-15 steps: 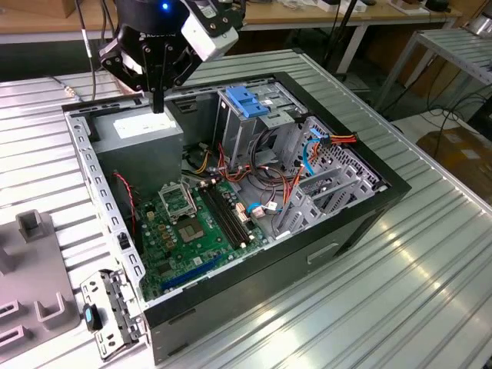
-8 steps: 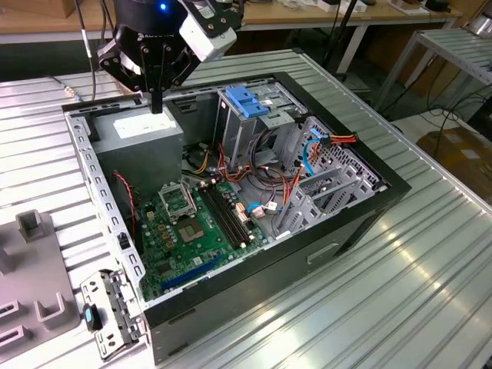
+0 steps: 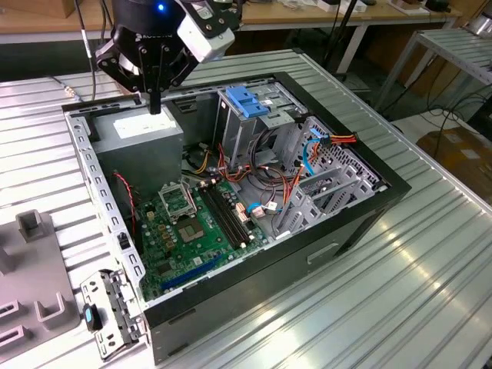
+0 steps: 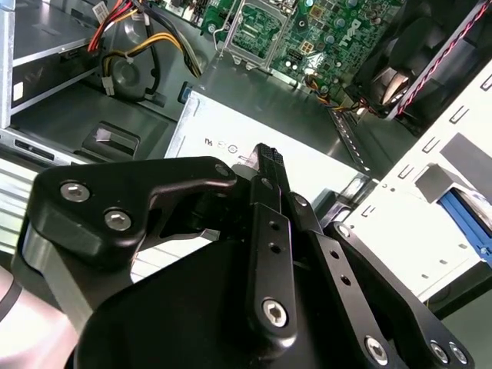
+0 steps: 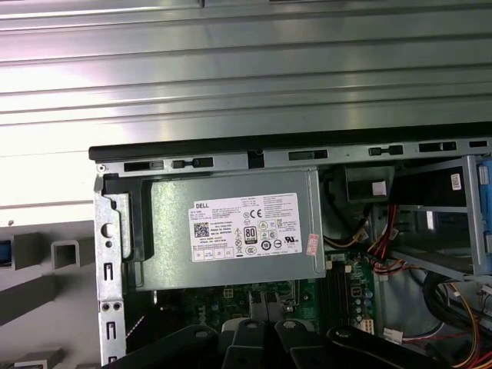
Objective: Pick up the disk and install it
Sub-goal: 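Reach for the disk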
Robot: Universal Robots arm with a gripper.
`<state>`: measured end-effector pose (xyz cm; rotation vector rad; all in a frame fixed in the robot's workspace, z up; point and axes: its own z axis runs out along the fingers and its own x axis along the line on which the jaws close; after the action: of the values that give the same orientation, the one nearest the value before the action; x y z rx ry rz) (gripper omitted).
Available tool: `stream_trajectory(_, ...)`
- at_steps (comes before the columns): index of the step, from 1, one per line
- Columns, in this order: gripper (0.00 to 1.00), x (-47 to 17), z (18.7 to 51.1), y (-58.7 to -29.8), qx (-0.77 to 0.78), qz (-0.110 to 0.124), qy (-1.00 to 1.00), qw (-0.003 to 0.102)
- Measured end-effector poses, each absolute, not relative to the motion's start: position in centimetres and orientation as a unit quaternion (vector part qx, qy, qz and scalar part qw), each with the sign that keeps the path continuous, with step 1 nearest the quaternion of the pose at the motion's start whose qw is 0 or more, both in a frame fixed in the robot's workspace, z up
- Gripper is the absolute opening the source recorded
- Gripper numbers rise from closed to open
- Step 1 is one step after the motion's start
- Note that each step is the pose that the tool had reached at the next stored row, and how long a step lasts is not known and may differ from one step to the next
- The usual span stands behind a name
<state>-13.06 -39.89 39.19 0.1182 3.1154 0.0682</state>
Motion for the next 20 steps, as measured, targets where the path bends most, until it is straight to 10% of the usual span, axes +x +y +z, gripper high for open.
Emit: stream_trajectory(20,0.11,-13.47,39.09,-39.89,0.038,0.022,0.999,0.01)
